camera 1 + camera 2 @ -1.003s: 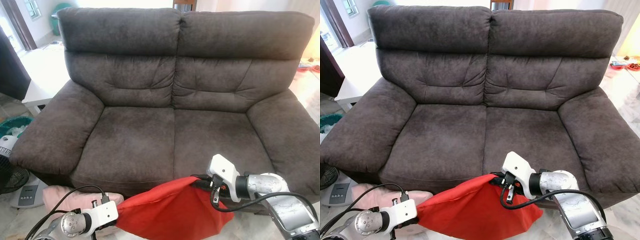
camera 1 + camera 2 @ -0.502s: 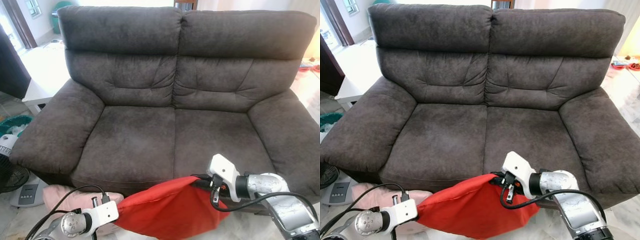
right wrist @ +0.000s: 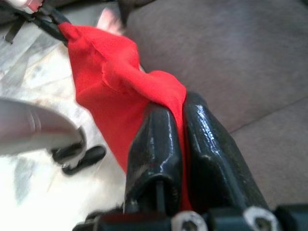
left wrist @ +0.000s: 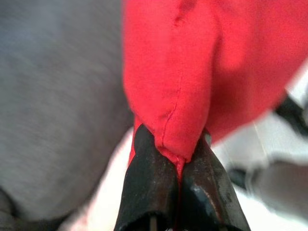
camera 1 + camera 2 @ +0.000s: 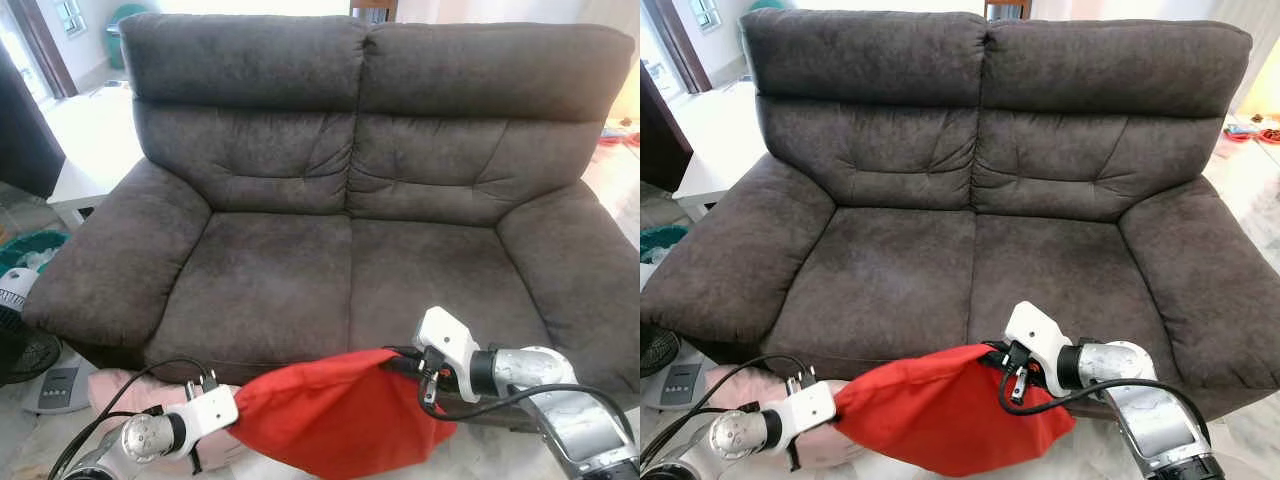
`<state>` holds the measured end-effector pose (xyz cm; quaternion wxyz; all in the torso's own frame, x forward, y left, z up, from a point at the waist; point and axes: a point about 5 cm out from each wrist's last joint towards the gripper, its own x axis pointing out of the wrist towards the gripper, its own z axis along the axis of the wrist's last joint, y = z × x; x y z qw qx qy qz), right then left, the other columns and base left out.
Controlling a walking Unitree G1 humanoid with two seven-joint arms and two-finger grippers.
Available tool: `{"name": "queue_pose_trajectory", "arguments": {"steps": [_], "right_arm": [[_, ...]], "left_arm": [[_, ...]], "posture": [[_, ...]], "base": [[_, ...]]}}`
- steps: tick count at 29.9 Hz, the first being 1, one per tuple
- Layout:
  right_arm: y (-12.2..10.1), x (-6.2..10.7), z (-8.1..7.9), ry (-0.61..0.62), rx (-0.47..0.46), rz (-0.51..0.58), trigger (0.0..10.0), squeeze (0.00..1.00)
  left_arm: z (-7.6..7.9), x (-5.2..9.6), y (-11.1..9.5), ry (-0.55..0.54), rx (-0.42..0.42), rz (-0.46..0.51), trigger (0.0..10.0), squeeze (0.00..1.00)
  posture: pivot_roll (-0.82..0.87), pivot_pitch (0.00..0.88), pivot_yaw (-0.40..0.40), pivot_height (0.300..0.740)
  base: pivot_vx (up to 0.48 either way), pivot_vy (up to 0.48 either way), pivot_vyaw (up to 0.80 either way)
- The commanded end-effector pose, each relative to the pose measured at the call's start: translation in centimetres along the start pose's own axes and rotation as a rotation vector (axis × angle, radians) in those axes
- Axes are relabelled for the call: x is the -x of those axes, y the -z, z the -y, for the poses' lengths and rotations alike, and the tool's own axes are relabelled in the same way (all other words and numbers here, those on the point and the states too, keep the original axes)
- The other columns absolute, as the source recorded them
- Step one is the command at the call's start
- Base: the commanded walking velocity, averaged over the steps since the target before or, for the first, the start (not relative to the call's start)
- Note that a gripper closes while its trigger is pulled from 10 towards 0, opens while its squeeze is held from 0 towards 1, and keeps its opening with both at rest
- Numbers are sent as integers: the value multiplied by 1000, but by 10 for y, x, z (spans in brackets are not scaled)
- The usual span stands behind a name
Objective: Move the pillow to the sofa from floor
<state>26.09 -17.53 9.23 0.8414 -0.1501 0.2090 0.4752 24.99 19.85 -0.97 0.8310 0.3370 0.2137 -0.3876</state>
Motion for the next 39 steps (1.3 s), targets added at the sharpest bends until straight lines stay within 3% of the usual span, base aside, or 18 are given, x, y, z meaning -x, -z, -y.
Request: {"name": "queue_pose_trajectory", "arguments": {"steps": [1,4,5,6,9,11,13,16,19,25,32,39], "right_arm": [[-9,2,10,88,29,79,10000,0],[3,-3,17,199,-1,54,10000,0],[6,-5,18,241,0,47,10000,0],[8,-6,19,267,1,44,10000,0],[11,-9,23,393,-22,85,10000,0],[12,-10,25,470,-86,121,10000,0],[10,-12,25,579,-110,206,10000,0],[9,-13,25,657,-121,256,10000,0],[12,-14,25,748,-213,317,10000,0],[9,-15,23,793,-281,406,10000,0],[-8,-7,33,848,-257,517,10000,0],[-12,-8,38,904,-263,548,10000,0]], "left_arm": [[-24,-2,-23,-164,16,117,0,0],[-43,-1,-40,-308,56,205,0,0],[-48,-1,-47,-354,81,241,8824,0],[-52,0,-51,-383,98,264,10000,0],[-67,3,-76,-520,188,384,10000,0],[-74,5,-85,-589,244,433,10000,0],[-78,6,-95,-685,338,480,10000,0],[-76,7,-101,-721,355,497,10000,0],[-70,11,-110,-779,419,547,10000,0],[-64,14,-118,-824,407,555,10000,0],[-69,16,-123,-890,398,537,10000,0],[-70,16,-123,-891,393,523,10000,0]], "posture": [[87,0,-36,740],[91,0,-36,740],[96,0,-36,740],[96,0,-36,740],[96,0,-31,740],[94,0,-30,740],[93,0,-28,740],[90,0,-27,740],[88,0,-29,740],[89,0,-38,740],[67,0,-34,740],[63,0,-31,740]], "base": [[0,0,0],[0,0,0],[0,0,0],[0,0,0],[0,0,0],[0,0,0],[0,0,0],[0,0,0],[0,0,0],[0,0,0],[0,-36,0],[0,-255,0]]}}
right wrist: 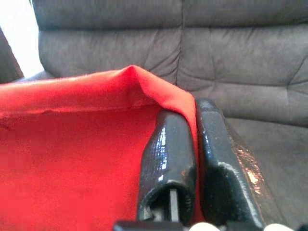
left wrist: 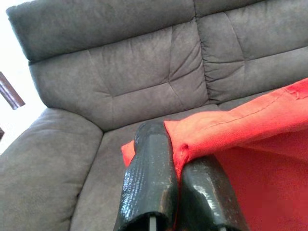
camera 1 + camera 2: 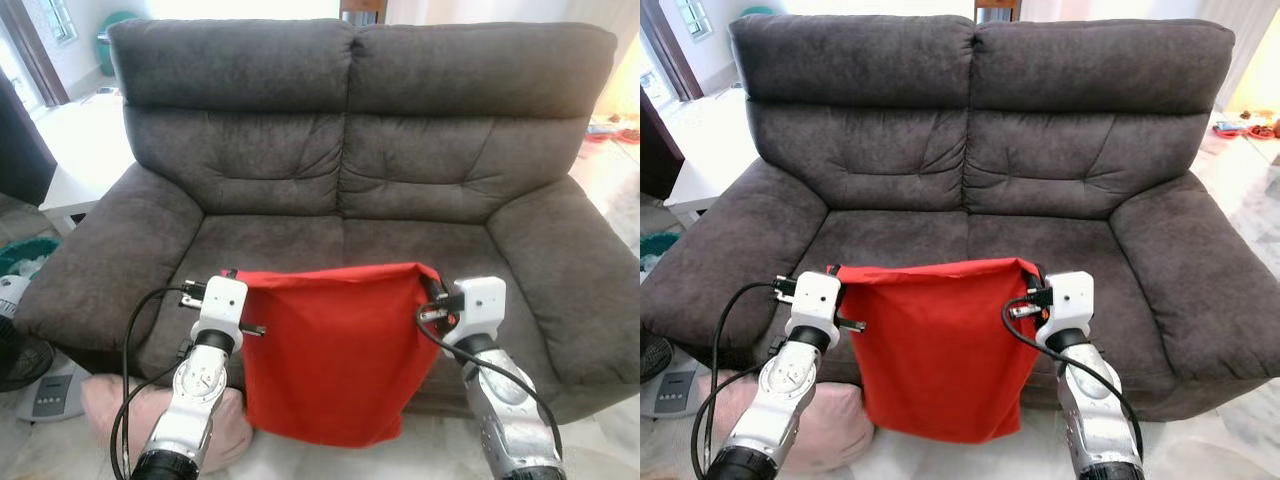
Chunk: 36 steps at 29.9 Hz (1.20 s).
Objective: Move the pillow to the sofa from floor
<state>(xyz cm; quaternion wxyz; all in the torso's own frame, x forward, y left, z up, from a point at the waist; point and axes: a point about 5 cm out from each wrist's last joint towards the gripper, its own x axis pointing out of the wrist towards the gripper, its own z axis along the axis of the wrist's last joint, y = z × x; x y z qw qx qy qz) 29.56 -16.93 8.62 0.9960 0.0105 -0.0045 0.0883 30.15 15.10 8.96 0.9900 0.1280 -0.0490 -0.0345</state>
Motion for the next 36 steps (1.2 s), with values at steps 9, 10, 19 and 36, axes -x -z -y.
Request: {"name": "queue_pose_trajectory", "arguments": {"steps": [9,10,19,36], "right_arm": [[-17,-2,7,81,9,109,10000,0],[-15,0,8,94,2,108,10000,0],[-11,1,4,96,-4,100,10000,0],[-17,-3,4,68,21,113,10000,0]], "left_arm": [[-3,-9,-22,-20,-25,99,10000,0],[-5,-8,-21,-22,-24,94,10000,0],[-8,-12,-22,-21,-28,90,10000,0],[-8,-11,-22,-34,-23,92,10000,0]], "posture": [[46,0,-11,740],[41,0,-1,740],[42,0,7,740],[54,0,-13,740]], "base": [[0,-268,0],[0,-274,0],[0,-272,0],[0,-271,0]]}}
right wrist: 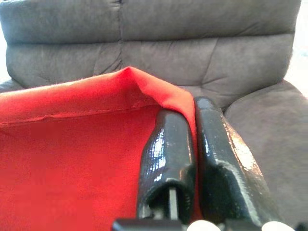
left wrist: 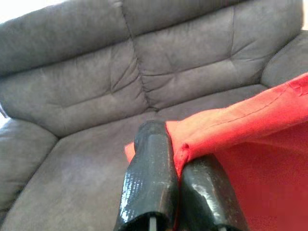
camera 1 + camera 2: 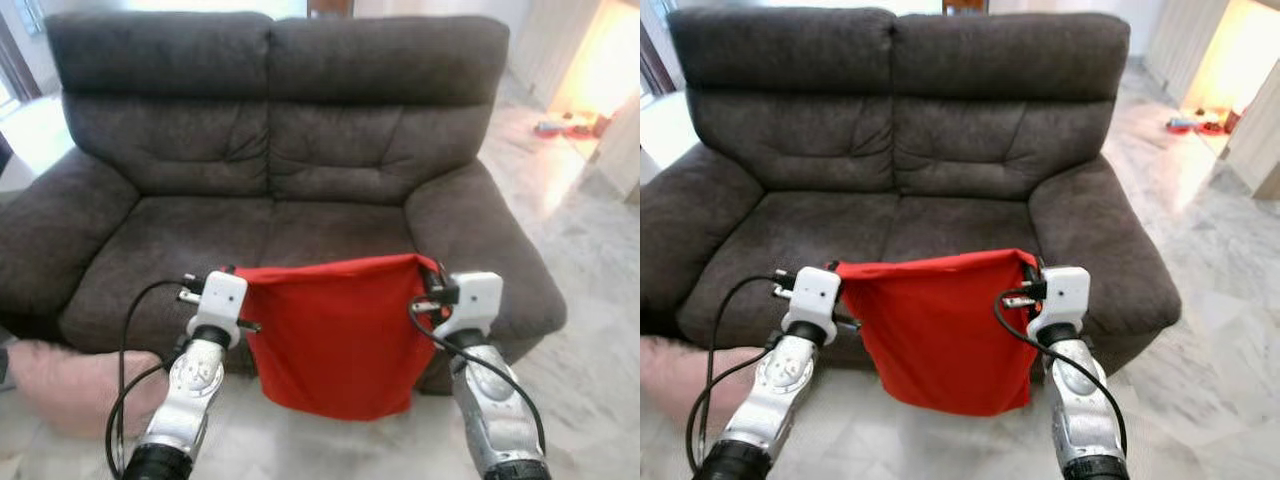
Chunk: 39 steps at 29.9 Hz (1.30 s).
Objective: Move the pillow to the sofa from floor
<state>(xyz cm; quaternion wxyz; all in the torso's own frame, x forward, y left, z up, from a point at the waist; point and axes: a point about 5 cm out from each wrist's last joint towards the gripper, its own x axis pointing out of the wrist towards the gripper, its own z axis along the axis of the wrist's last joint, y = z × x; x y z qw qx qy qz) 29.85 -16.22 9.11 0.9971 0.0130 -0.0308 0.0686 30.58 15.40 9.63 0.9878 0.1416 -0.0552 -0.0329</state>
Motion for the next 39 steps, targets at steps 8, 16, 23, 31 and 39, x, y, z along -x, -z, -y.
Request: {"name": "queue_pose_trajectory", "arguments": {"steps": [8,16,23,31,39], "right_arm": [[-13,-2,8,5,40,51,10000,0],[-15,-2,8,-2,39,56,10000,0],[-17,-4,4,-18,38,60,10000,0],[-29,-5,6,-15,55,114,10000,0],[-72,-5,3,-10,63,287,10000,0]], "left_arm": [[-3,-6,-17,-40,21,80,10000,0],[-1,-4,-22,-36,35,113,10000,0],[-2,-4,-29,-16,22,142,10000,0],[-12,-6,-47,-19,-75,230,10000,0],[-19,-1,-80,-75,-165,357,10000,0]], "posture": [[53,0,-20,740],[53,0,-24,740],[55,0,-26,740],[62,0,-24,740],[63,0,-21,740]], "base": [[0,-167,0],[0,0,0],[0,0,0],[0,0,0],[0,0,0]]}}
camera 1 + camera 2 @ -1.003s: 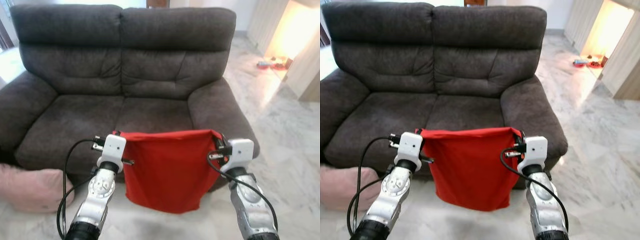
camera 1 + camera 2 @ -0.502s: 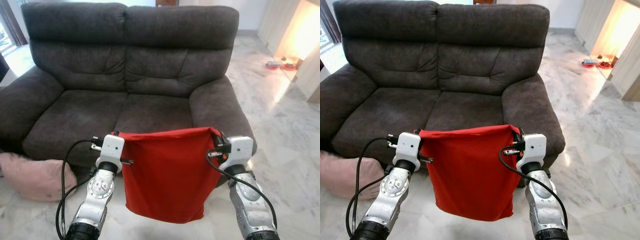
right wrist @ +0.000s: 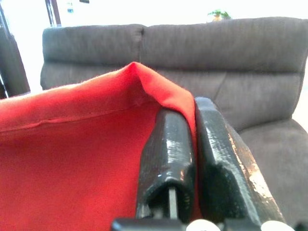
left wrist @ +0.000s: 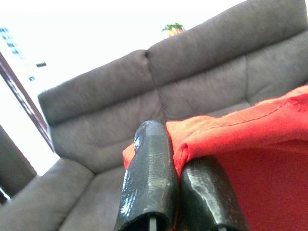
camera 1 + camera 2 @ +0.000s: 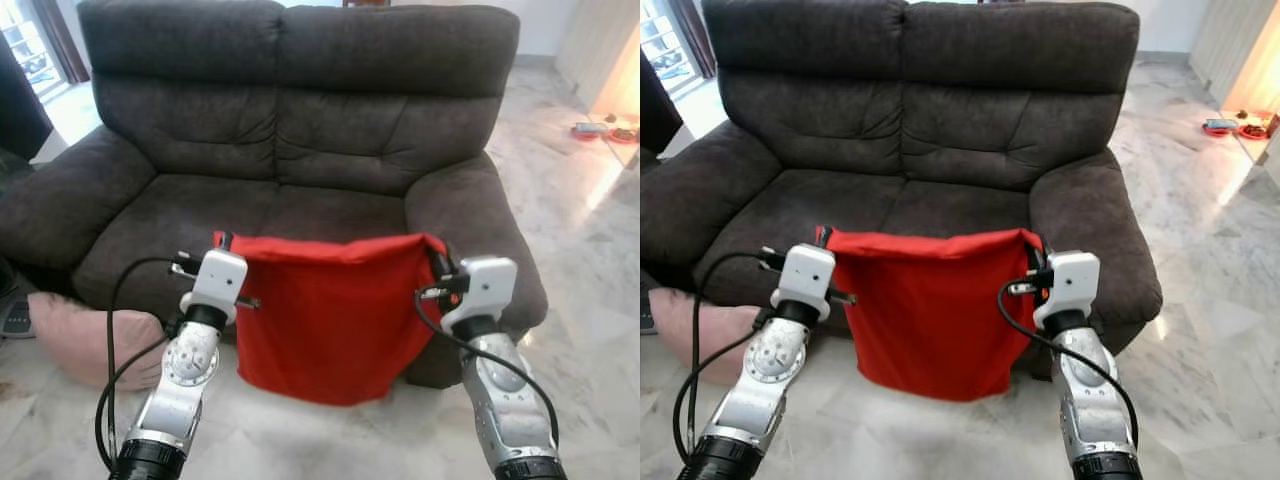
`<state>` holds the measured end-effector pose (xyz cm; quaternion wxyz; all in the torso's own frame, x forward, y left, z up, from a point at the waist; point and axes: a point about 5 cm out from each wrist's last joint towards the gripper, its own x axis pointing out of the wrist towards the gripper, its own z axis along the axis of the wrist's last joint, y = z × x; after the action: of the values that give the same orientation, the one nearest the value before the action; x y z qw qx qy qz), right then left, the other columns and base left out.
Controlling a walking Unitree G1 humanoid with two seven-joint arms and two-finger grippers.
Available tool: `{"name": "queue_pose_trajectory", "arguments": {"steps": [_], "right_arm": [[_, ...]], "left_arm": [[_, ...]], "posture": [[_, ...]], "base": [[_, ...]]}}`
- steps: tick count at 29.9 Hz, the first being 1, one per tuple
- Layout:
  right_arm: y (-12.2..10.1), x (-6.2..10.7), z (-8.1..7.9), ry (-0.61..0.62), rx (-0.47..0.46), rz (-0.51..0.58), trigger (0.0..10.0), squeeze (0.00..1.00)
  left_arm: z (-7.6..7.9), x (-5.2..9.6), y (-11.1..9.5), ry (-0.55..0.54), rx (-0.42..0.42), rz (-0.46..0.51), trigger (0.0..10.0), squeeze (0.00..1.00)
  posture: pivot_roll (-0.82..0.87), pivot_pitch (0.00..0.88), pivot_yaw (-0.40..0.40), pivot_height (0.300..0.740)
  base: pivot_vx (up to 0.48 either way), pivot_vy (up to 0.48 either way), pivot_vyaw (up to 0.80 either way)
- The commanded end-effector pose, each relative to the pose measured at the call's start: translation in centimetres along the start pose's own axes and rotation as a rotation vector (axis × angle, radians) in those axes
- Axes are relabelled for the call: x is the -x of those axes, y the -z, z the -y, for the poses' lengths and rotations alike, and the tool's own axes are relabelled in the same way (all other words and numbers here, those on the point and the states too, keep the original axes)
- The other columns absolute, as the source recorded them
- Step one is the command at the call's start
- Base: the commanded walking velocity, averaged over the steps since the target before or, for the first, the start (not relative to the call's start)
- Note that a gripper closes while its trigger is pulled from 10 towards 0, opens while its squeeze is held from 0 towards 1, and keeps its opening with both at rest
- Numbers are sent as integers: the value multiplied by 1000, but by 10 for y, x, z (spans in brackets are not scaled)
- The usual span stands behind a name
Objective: Move the pillow to the sofa from floor
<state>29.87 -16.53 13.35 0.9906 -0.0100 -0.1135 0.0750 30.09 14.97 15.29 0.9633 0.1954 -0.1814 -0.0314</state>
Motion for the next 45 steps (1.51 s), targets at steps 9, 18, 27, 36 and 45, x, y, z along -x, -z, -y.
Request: {"name": "queue_pose_trajectory", "arguments": {"steps": [9,18,27,36,45], "right_arm": [[-59,-17,6,35,10,213,10000,0],[-58,-17,-4,-4,4,194,10000,0],[-59,-16,-8,-8,-17,187,10000,0],[-62,-18,-14,-26,-31,193,10000,0],[-63,-19,-18,-38,-54,196,10000,0]], "left_arm": [[-21,-11,-29,-56,-68,116,10000,0],[-16,-14,-41,-52,-69,146,10000,0],[-21,-18,-48,-69,-81,161,10000,0],[-24,-22,-53,-90,-88,173,10000,0],[-27,-26,-60,-98,-91,194,10000,0]], "posture": [[61,0,-20,740],[63,0,-23,740],[69,0,-22,740],[71,0,-21,740],[72,0,-19,740]], "base": [[0,0,0],[140,0,0],[265,0,0],[281,0,0],[292,0,0]]}}
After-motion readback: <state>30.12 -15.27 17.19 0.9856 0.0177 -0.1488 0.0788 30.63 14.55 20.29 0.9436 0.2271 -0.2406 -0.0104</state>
